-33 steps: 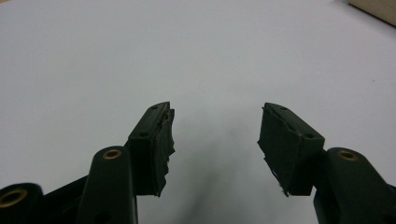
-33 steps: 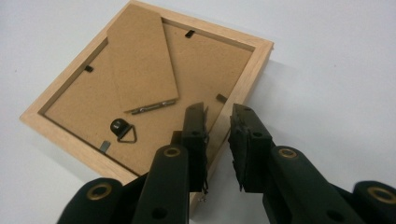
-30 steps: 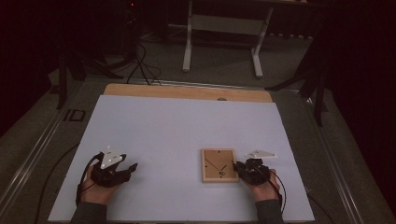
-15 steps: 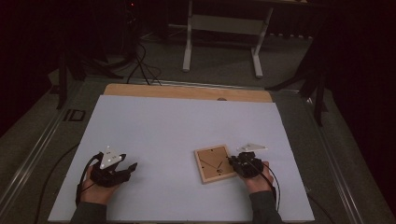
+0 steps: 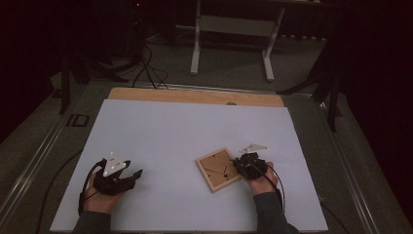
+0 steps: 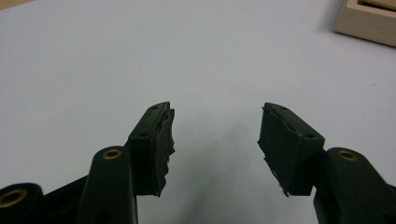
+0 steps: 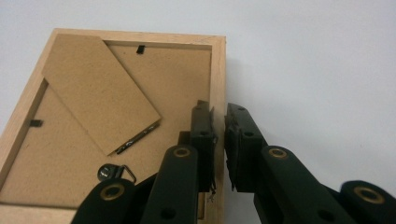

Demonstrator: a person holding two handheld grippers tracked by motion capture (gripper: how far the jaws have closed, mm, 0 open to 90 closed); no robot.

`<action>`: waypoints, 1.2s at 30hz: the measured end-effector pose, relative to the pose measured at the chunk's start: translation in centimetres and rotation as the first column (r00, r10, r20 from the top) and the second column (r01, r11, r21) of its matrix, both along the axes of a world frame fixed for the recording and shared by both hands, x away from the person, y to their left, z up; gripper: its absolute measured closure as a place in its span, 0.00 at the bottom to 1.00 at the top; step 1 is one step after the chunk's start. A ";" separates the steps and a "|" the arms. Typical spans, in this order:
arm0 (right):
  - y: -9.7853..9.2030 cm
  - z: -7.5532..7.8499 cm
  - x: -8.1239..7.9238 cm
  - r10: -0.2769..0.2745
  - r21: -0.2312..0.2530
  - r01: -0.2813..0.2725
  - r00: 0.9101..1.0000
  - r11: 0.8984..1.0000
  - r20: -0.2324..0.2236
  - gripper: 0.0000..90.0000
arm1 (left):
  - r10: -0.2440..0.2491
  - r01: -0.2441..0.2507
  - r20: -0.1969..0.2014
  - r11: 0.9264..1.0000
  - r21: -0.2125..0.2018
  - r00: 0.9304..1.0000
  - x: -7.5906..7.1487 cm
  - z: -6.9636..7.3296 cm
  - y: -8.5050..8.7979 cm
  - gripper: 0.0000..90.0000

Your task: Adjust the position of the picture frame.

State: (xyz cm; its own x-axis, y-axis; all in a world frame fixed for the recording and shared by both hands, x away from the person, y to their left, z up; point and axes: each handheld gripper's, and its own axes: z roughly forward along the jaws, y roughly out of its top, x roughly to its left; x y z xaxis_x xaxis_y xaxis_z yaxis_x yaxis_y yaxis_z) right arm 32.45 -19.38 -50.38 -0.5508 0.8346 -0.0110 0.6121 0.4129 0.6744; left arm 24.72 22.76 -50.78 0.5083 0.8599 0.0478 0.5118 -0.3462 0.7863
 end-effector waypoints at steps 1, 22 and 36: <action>0.2 0.0 0.1 0.004 -0.004 -0.004 1.000 1.000 0.000 0.91 | 0.000 0.000 0.001 1.000 0.000 1.000 0.0 0.0 0.0 0.49; 4.1 0.0 2.5 0.062 -0.049 -0.061 0.998 0.997 0.024 0.90 | 0.007 -0.006 0.003 1.000 -0.024 1.000 0.0 0.1 0.3 0.49; 8.1 0.1 4.2 0.114 -0.055 -0.113 0.993 0.992 0.011 0.90 | 0.006 -0.006 0.007 0.999 -0.032 1.000 0.0 0.2 0.3 0.50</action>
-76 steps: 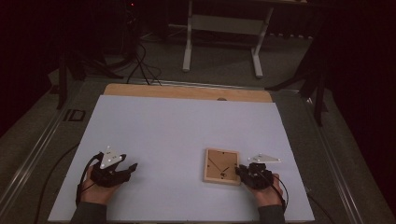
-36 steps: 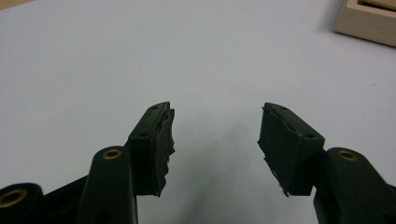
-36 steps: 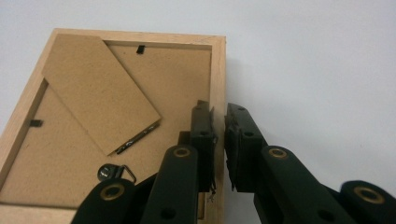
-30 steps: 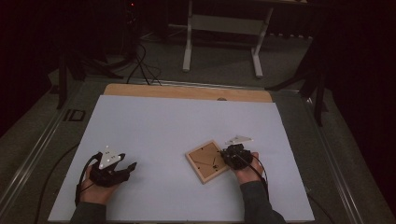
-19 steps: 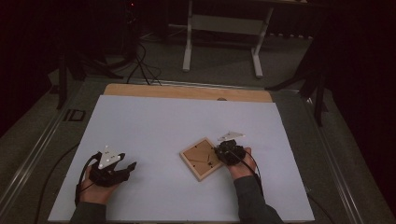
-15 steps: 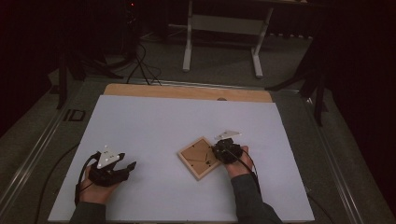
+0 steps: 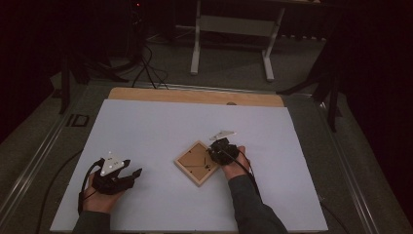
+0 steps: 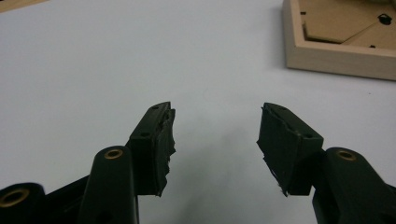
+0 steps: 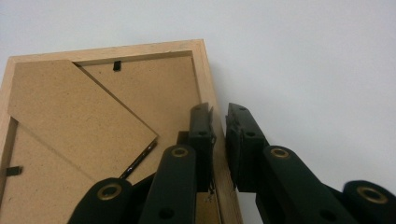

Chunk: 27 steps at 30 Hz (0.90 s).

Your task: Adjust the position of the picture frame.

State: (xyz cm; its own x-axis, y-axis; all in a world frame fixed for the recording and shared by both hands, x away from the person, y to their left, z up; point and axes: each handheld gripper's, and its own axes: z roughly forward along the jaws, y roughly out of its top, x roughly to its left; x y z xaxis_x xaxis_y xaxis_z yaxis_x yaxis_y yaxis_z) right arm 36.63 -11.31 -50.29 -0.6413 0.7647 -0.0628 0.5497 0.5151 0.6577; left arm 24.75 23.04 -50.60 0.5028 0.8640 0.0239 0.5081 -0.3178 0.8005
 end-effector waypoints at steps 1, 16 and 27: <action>0.3 0.0 0.1 0.007 -0.002 -0.007 1.000 1.000 0.005 0.90 | 0.000 0.000 0.000 1.000 0.000 1.000 0.0 0.0 0.0 0.50; 1.1 0.2 0.2 0.039 0.024 -0.039 0.999 0.999 -0.002 0.86 | 0.004 -0.004 -0.001 1.000 -0.006 1.000 0.2 -0.1 -0.1 0.52; -1.1 1.2 -2.8 0.052 0.058 -0.053 0.998 0.997 0.016 0.79 | -0.015 0.014 -0.032 0.999 -0.049 0.999 1.2 0.2 -0.5 0.59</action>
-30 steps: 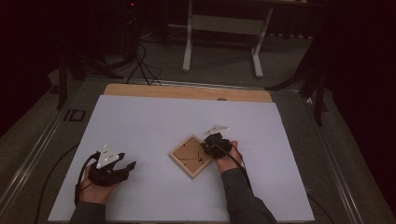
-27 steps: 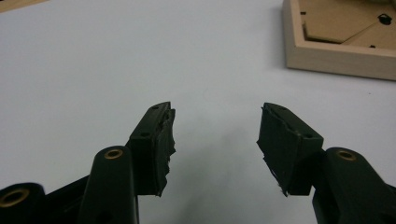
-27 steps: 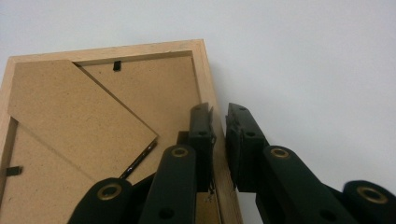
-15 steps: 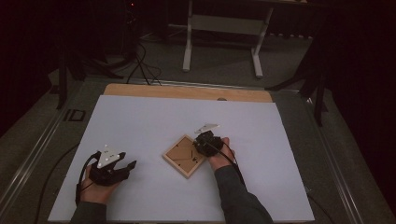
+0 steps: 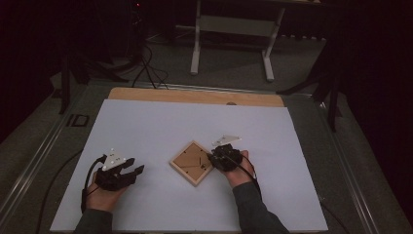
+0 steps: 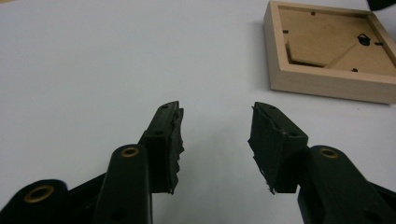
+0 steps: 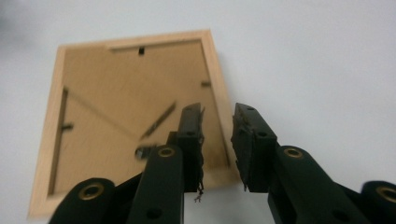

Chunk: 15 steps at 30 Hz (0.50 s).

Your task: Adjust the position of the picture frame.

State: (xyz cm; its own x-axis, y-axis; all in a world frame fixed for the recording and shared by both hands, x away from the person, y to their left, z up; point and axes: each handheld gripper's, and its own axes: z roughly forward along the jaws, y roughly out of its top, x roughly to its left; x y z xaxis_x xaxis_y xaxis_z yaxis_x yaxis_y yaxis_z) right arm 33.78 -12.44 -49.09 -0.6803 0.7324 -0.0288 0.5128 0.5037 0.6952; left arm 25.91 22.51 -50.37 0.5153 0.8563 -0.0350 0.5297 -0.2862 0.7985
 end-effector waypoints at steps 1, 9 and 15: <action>-0.2 0.0 -0.3 0.002 0.004 -0.002 1.000 1.000 0.000 0.78 | 0.000 0.000 0.000 1.000 0.000 1.000 0.0 0.0 0.0 0.59; -1.6 -0.5 -3.0 0.014 0.032 -0.015 1.000 0.999 0.010 0.73 | -0.009 0.009 0.007 1.000 0.006 1.000 1.2 0.7 -1.1 0.64; -2.1 -1.4 -4.0 0.036 0.032 -0.036 0.999 0.999 -0.007 0.81 | -0.028 0.028 0.006 1.000 -0.005 1.000 2.3 0.7 -2.1 0.68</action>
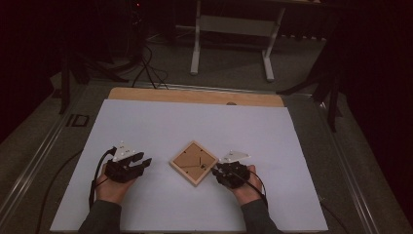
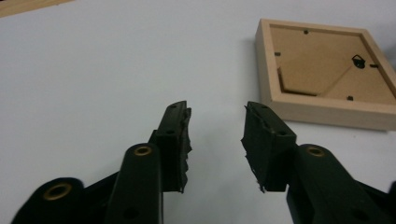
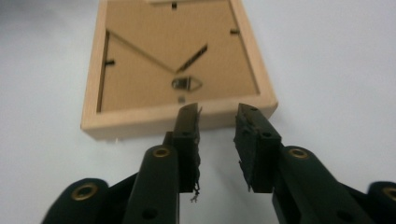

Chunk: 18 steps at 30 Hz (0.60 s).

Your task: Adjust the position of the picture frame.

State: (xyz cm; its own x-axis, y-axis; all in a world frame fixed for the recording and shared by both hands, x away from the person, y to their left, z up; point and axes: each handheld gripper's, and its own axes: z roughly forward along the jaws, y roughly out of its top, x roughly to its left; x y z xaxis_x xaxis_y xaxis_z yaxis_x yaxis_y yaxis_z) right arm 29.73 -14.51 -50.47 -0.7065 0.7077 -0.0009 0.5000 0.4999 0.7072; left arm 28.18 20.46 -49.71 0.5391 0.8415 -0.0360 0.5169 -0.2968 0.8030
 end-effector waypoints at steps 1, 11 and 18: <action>0.0 -0.2 -0.1 0.003 -0.001 -0.003 1.000 1.000 -0.005 0.83 | -0.002 0.002 0.003 1.000 0.003 1.000 0.1 0.0 -0.2 0.70; 0.4 -1.7 -0.1 -0.004 -0.016 0.003 1.000 1.000 -0.014 1.00 | -0.076 0.077 -0.036 0.997 0.016 0.996 1.6 -1.4 -2.6 0.94; 1.0 -1.9 -0.2 0.013 -0.019 -0.014 1.000 1.000 -0.011 1.00 | -0.121 0.123 -0.044 0.990 0.063 0.992 1.8 -2.0 -4.2 0.99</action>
